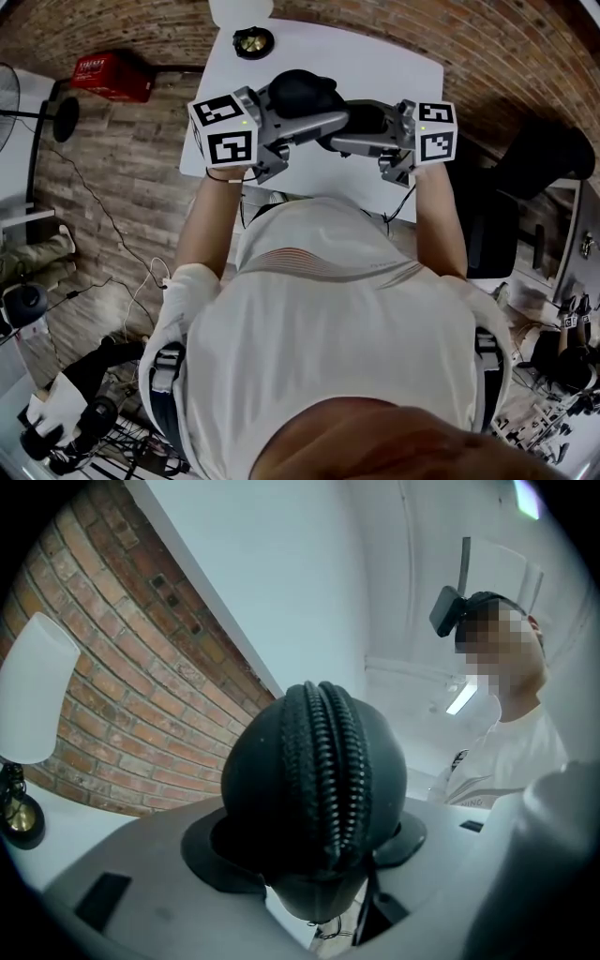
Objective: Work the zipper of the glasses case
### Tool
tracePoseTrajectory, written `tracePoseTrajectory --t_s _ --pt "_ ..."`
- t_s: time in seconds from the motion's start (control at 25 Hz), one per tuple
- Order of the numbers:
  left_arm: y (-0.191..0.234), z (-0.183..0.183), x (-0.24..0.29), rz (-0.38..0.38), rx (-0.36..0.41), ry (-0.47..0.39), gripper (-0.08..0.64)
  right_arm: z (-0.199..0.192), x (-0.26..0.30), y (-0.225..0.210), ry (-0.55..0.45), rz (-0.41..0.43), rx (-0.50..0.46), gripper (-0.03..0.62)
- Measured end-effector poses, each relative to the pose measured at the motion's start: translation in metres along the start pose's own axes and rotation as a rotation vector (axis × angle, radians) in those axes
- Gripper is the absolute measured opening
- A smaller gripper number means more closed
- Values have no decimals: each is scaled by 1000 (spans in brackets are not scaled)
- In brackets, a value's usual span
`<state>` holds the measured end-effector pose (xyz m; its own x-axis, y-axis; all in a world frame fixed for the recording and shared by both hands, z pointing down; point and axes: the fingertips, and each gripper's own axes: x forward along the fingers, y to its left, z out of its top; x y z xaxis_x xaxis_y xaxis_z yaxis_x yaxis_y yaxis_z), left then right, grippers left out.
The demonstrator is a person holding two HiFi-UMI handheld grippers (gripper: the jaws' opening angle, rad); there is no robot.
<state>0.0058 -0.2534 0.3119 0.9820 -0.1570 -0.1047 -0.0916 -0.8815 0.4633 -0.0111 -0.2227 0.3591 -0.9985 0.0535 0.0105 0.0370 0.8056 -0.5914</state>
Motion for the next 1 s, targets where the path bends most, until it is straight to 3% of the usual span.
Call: tracePoseTrajectory --t_s 0.16,0.4,0.64,0.8,1.0 --pt "4 5 -2 43 6 -27 270 5 -5 -3 -21 -69 -72 322" --pt "33 32 -21 197 -40 -175 270 24 -31 -17 -112 -252 -172 316" --pt "56 63 -51 350 -68 -341 270 47 -45 -18 -211 -474 -345 231" --pt "67 74 -64 405 -89 -421 270 37 -28 -18 -155 -540 -430 151" --pt "69 79 -68 432 -88 -447 270 18 -2 -34 -60 -613 -454 121"
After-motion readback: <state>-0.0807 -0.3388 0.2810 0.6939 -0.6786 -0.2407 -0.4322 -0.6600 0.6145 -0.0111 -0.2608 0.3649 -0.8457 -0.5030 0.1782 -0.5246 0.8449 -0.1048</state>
